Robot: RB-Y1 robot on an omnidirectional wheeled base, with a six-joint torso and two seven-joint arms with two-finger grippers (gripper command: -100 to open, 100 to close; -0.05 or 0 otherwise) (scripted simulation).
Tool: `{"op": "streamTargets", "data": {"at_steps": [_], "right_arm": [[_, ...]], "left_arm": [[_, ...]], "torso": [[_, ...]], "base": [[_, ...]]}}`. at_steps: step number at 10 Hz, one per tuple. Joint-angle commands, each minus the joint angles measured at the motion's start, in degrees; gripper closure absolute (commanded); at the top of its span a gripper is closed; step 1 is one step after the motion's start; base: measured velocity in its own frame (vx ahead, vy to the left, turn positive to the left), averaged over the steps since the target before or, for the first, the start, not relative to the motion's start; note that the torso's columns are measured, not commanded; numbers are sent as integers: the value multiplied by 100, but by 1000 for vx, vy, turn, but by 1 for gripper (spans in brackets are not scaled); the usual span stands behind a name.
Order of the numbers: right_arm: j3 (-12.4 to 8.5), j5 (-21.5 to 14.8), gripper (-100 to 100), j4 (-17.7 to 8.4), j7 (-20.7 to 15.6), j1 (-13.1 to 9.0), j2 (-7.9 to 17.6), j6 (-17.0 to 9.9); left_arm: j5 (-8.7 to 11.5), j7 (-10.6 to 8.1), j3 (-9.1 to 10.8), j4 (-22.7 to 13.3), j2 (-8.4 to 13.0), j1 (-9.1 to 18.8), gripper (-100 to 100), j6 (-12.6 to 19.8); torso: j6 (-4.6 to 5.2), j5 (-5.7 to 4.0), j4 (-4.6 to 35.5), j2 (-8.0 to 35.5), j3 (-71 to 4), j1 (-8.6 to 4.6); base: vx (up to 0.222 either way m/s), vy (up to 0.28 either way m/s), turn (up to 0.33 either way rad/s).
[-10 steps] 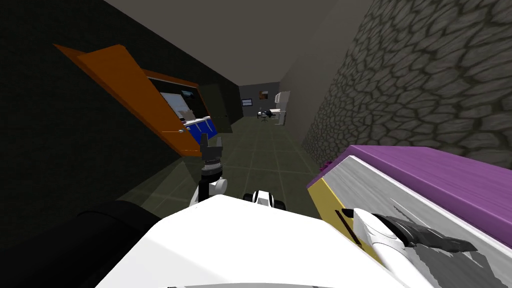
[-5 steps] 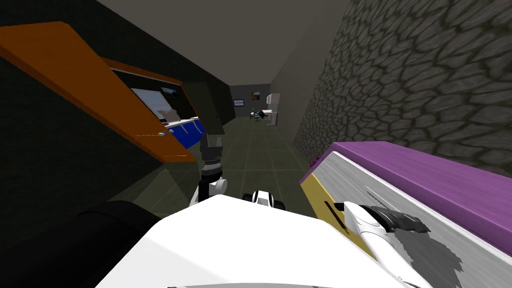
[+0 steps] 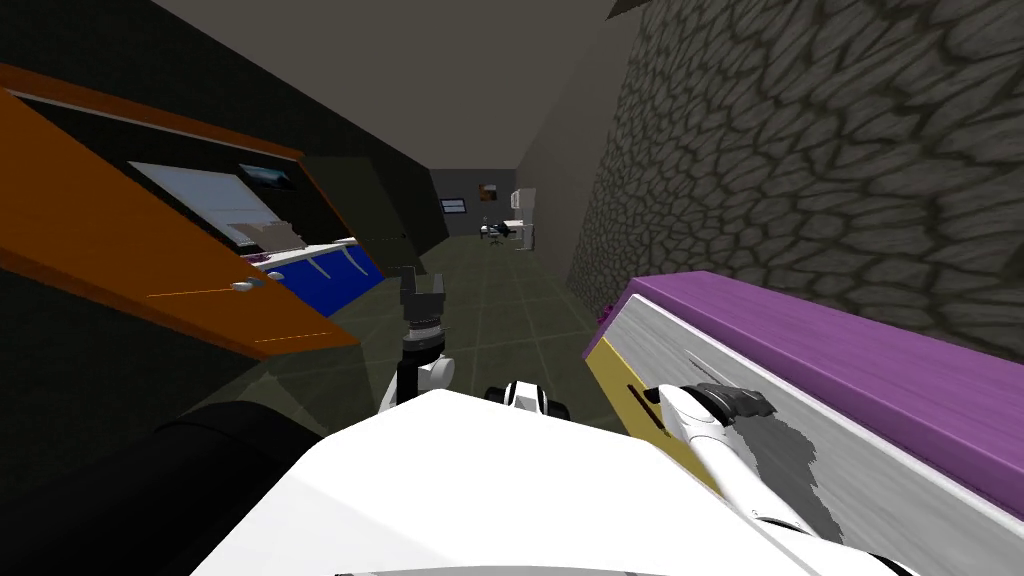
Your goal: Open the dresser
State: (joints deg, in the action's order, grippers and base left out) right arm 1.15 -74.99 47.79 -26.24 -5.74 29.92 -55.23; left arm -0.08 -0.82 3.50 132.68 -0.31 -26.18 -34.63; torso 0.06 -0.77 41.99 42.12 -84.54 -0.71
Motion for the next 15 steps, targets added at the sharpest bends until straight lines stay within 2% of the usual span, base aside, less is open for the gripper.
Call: {"op": "streamTargets", "data": {"at_steps": [1, 2, 3, 5, 6, 8, 9, 10, 11, 12, 13, 14, 15], "right_arm": [[410, 46, 100, 136, -156, -146, -175, -36], [595, 24, 100, 141, -168, -333, -250, -46], [768, 24, 100, 141, -168, -333, -250, -46], [768, 24, 100, 141, -168, -333, -250, -46], [1035, 1, 100, 146, -181, -520, -325, -57], [1101, 1, 100, 146, -181, -520, -325, -57], [1372, -21, 100, 151, -194, -708, -400, -67], [1435, -21, 100, 151, -194, -708, -400, -67], [1614, -43, 100, 156, -206, -895, -475, -78], [1738, -43, 100, 213, -206, -895, -475, -78], [1908, -66, 100, 160, -219, -1082, -550, -89], [2100, -66, 100, 160, -219, -1082, -550, -89], [1961, -60, 100, 249, -221, -1031, -489, -83]], "left_arm": [[0, 0, 1, 0, 0, -1, 0, 0], [0, 0, 0, 0, 0, 0, 0, 0], [0, 0, 0, 0, 0, -1, 0, 0], [0, 0, 0, 0, 0, 1, 0, 0], [0, 0, 0, -1, 0, 2, 0, 1], [0, 0, 0, 0, 0, 0, 0, 0], [0, 0, 0, 0, 0, 1, 0, 0], [0, 0, 1, 0, 0, 0, 0, 0], [0, 0, 0, 0, 0, 1, 0, 0], [0, 0, 0, 0, 0, -1, 0, 0], [0, 0, 0, 0, 0, 1, 0, 0], [0, 0, 0, 0, 0, 0, 0, 0], [0, 0, 0, 0, 1, 1, 0, 0]], "torso": [[1, 10, 5, -4, -4, 3], [7, 7, -2, -5, -5, -2], [5, 2, -7, -14, -9, -4], [-17, -5, -10, -16, -11, -11], [-27, 3, -7, -21, -14, -2], [4, 8, -18, -36, -26, 5], [-15, 8, -11, -25, -19, 5], [-18, 24, -2, -27, -21, 21], [-18, 26, -5, -23, -19, 29], [5, 41, 5, -13, -17, 33], [-13, 35, 2, -7, -11, 33], [15, 40, 3, -6, -12, 26], [-9, 37, 7, 2, -7, 30]], "base": [[56, 7, -301], [71, 5, -341], [56, 5, -296], [5, 0, -18], [30, -1, -289], [44, 5, -187], [45, 12, -335], [50, 13, -269], [67, 17, -420], [58, 24, -247], [67, 22, -413], [52, 19, -272], [14, 8, -33]]}}
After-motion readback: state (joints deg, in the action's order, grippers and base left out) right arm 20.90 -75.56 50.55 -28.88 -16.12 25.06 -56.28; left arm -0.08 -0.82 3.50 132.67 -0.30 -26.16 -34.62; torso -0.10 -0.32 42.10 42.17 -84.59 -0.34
